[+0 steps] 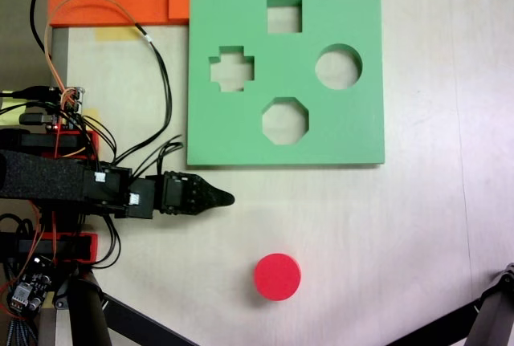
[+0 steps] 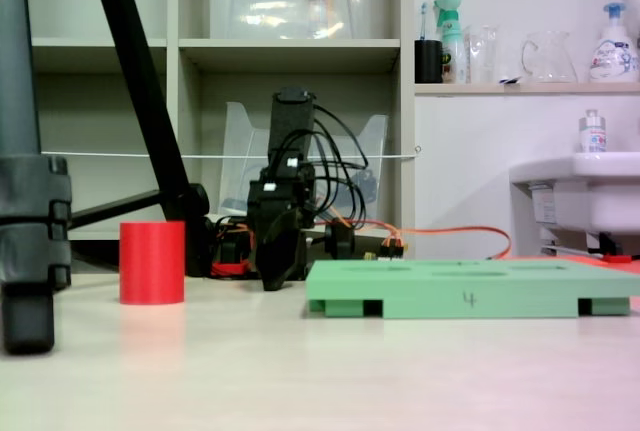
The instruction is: Put the cylinder block into the corresponding hole
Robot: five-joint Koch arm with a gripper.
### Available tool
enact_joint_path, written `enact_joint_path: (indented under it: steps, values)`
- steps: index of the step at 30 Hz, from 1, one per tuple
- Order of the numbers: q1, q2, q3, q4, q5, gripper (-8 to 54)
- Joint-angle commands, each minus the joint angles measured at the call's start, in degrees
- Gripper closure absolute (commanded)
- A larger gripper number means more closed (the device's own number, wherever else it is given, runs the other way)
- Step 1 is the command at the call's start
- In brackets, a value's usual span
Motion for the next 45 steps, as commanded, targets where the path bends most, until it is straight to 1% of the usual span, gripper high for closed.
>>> enact_joint_path:
  steps: [1,2,7,12,13,14,15,17,19,20,23,24,26,27,29,31,33,36,38,41,43,45]
  values:
    - [0.62,3.6,3.96,-2.2,1.32,8.3]
    - [0.62,3.6,3.96,-4.04,2.81,8.3]
    - [0.26,3.6,3.96,-14.33,18.28,8.5]
    - [-0.35,3.6,3.87,-34.01,49.31,11.9]
    - [0.88,3.52,3.25,-35.77,53.09,11.9]
    - [3.16,3.43,2.64,-37.62,54.58,12.1]
    - [4.92,3.43,2.55,-39.73,59.77,12.1]
    - [9.58,2.02,1.76,-39.73,66.27,13.8]
    - [9.76,1.76,2.2,-39.73,78.49,13.4]
    - [9.84,1.76,2.9,-39.81,81.12,13.1]
    - [10.28,1.58,3.87,-38.23,81.47,12.2]
    - [10.2,1.58,3.87,-38.23,82.88,9.5]
    - [10.37,0.79,3.69,-39.73,82.71,7.1]
    - [10.28,-1.32,3.16,-40.87,82.62,5.3]
    - [10.28,-10.99,1.76,-47.9,82.35,4.0]
    - [9.76,-23.99,0.35,-59.59,82.35,1.4]
    - [9.67,-37.35,-1.32,-74.79,82.35,1.0]
    - [9.67,-50.54,-3.52,-88.86,82.44,1.0]
    - [10.55,-54.05,-4.66,-90.09,82.44,0.9]
    - [11.78,-57.48,-6.33,-91.58,82.44,-4.0]
    - [13.18,-60.56,-7.82,-93.78,82.44,-4.7]
    - [13.97,-61.52,-9.23,-93.78,82.44,-4.7]
